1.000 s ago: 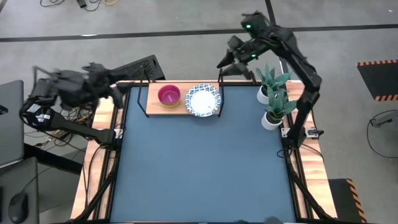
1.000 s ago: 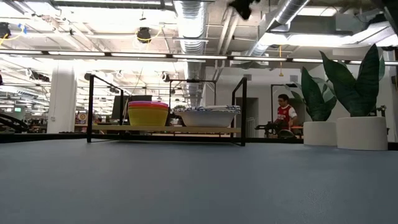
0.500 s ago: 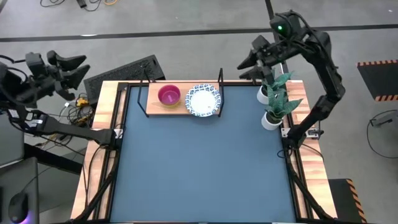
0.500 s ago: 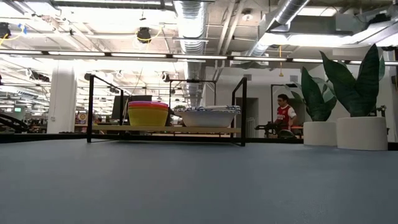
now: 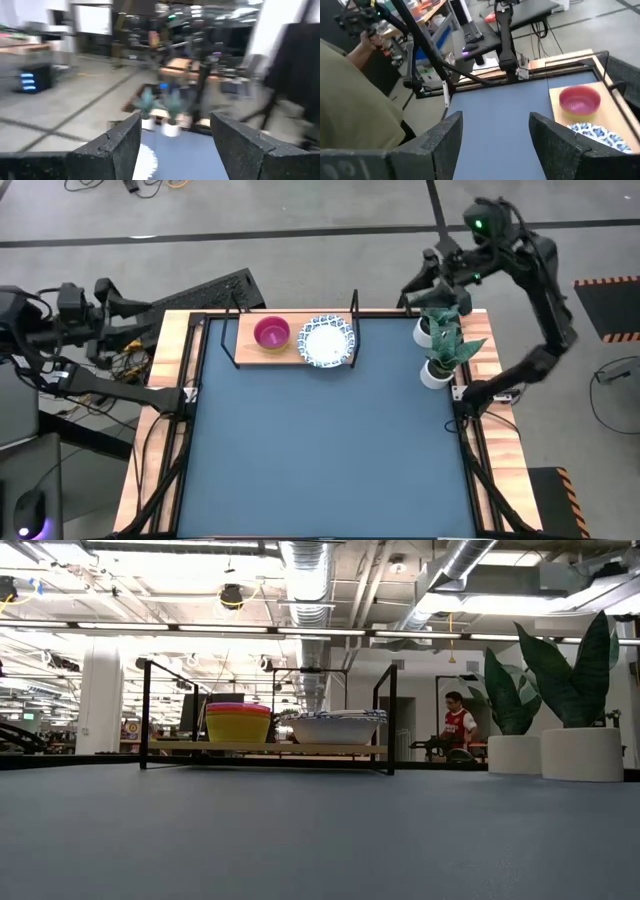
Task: Place and stack bowls onto a shelf
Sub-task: Return to Home Position
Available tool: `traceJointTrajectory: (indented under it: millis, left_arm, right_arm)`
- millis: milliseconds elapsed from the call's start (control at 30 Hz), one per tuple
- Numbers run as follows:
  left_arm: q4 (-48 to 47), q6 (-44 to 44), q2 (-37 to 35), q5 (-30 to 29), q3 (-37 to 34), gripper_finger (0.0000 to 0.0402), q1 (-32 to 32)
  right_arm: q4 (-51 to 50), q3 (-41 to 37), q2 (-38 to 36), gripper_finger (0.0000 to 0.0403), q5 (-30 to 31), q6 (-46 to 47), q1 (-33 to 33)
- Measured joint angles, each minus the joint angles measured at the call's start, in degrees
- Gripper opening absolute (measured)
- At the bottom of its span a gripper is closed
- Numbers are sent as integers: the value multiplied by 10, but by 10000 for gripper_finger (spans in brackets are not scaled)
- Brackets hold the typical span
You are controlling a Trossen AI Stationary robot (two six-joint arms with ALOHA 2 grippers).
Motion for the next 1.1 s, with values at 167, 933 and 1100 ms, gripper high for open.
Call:
traceJointTrajectory:
  millis: [167, 933, 1100]
  left_arm:
    - [51, -5, -40, 122, -47, 224, -12]
    - [208, -77, -355, 73, -392, 224, -166]
    - [152, -74, -364, 20, -354, 224, -230]
  right_arm:
    - [276, -269, -130, 255, 9, 113, 26]
    - [1039, -1004, -702, 255, 636, 215, 393]
    - [949, -985, -827, 255, 638, 224, 389]
